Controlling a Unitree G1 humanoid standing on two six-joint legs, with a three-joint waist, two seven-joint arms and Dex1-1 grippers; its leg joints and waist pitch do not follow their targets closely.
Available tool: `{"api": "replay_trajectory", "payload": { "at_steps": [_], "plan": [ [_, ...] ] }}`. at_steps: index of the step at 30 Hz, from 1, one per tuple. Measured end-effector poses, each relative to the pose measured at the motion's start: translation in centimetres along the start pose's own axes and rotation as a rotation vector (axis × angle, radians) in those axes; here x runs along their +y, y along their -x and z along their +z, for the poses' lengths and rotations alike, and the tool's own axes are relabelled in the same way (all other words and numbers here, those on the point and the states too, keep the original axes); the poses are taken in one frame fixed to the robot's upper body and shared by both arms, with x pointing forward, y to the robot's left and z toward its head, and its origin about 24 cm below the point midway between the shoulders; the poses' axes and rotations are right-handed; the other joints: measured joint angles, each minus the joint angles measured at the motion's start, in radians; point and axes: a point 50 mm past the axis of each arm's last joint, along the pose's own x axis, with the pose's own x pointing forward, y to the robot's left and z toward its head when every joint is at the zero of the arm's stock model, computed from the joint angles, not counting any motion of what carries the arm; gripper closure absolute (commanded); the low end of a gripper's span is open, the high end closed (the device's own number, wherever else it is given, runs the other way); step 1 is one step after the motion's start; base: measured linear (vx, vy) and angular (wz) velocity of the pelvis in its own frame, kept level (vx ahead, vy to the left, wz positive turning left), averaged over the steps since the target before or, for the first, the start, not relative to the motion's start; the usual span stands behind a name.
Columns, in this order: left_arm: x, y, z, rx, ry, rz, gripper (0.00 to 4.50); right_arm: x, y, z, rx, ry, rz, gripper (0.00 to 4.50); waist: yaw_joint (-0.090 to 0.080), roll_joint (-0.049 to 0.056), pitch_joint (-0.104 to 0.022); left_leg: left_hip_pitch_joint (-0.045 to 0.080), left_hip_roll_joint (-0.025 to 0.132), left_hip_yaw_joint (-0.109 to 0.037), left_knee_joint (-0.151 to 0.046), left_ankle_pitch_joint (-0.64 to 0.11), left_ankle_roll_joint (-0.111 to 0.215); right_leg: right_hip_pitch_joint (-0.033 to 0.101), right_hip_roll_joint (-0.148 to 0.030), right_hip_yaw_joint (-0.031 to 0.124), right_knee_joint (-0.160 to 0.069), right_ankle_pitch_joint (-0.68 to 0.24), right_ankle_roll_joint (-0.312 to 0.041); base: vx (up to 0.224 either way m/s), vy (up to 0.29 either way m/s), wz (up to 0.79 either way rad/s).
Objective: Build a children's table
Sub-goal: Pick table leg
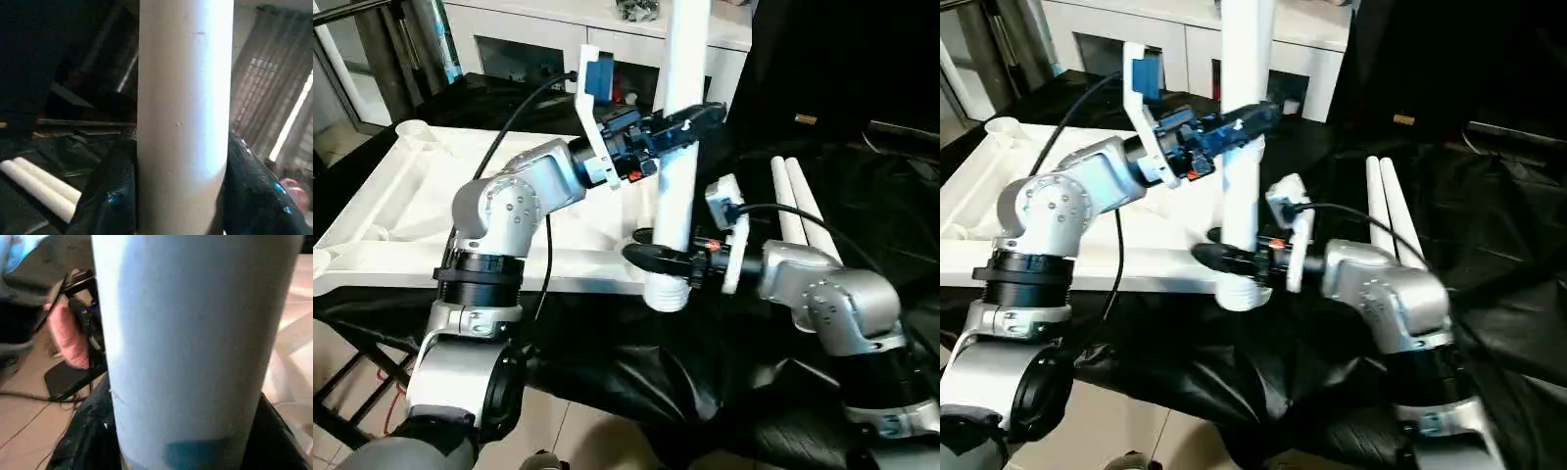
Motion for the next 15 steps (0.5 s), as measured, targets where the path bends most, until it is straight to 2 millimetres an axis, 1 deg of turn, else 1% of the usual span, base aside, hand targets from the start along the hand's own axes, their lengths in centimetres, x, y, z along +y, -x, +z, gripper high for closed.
{"api": "replay_trajectory", "payload": {
  "at_steps": [3, 5, 10, 11, 12, 14, 15],
  "plan": [
    [0.4, -0.4, -1.0, 0.034, -0.049, 0.118, 1.89, -0.5, -0.4, 0.1, -0.010, 0.006, -0.076, 2.55, 0.002, 0.000, 0.000, -0.001, 0.000, 0.000, 0.000, 0.001, -0.001, 0.000, 0.000, 0.000, 0.000, 0.000, 0.000, 0.000, 0.000, 0.00],
    [0.6, -0.5, -1.7, 0.052, -0.074, 0.192, 1.89, -0.7, -0.7, 0.1, -0.015, 0.021, -0.126, 2.55, 0.000, 0.000, 0.000, -0.001, 0.000, 0.000, 0.000, 0.001, -0.001, 0.000, 0.000, 0.000, 0.000, 0.000, 0.000, 0.000, 0.000, 0.00],
    [1.2, -1.1, -2.5, 0.047, -0.082, 0.399, 1.89, -1.6, -1.5, 0.0, -0.019, 0.006, -0.238, 2.56, -0.003, 0.000, 0.000, -0.001, 0.000, 0.000, 0.000, 0.001, -0.001, 0.000, 0.000, 0.000, 0.000, 0.000, 0.000, 0.000, 0.000, 0.00],
    [1.2, -1.2, -2.5, 0.042, -0.087, 0.423, 2.18, -1.7, -1.6, 0.0, -0.022, 0.001, -0.247, 2.56, -0.004, 0.000, 0.000, -0.001, 0.000, 0.000, 0.000, 0.001, -0.001, 0.000, 0.000, 0.000, 0.000, 0.000, 0.001, 0.000, 0.000, 0.00],
    [1.3, -1.3, -2.6, 0.035, -0.093, 0.448, 2.25, -1.8, -1.7, 0.0, -0.023, -0.002, -0.260, 2.56, -0.004, 0.000, 0.000, -0.001, 0.000, 0.000, 0.000, 0.001, -0.001, 0.000, 0.000, 0.000, 0.000, 0.000, 0.001, 0.000, 0.000, 0.00],
    [1.4, -1.5, -2.6, 0.020, -0.104, 0.477, 2.25, -1.9, -1.8, 0.1, -0.022, 0.002, -0.281, 2.56, -0.004, 0.000, 0.000, -0.002, 0.000, 0.000, 0.000, 0.001, -0.001, 0.000, 0.000, 0.000, 0.000, 0.000, 0.001, 0.000, 0.000, 0.00],
    [1.5, -1.4, -2.6, 0.013, -0.105, 0.484, 2.40, -1.9, -1.9, 0.2, -0.022, 0.006, -0.286, 2.57, -0.005, 0.000, 0.000, -0.002, 0.000, 0.000, 0.000, 0.001, -0.001, 0.000, 0.000, 0.000, 0.000, 0.000, 0.001, 0.000, 0.000, 0.00]
  ]
}}
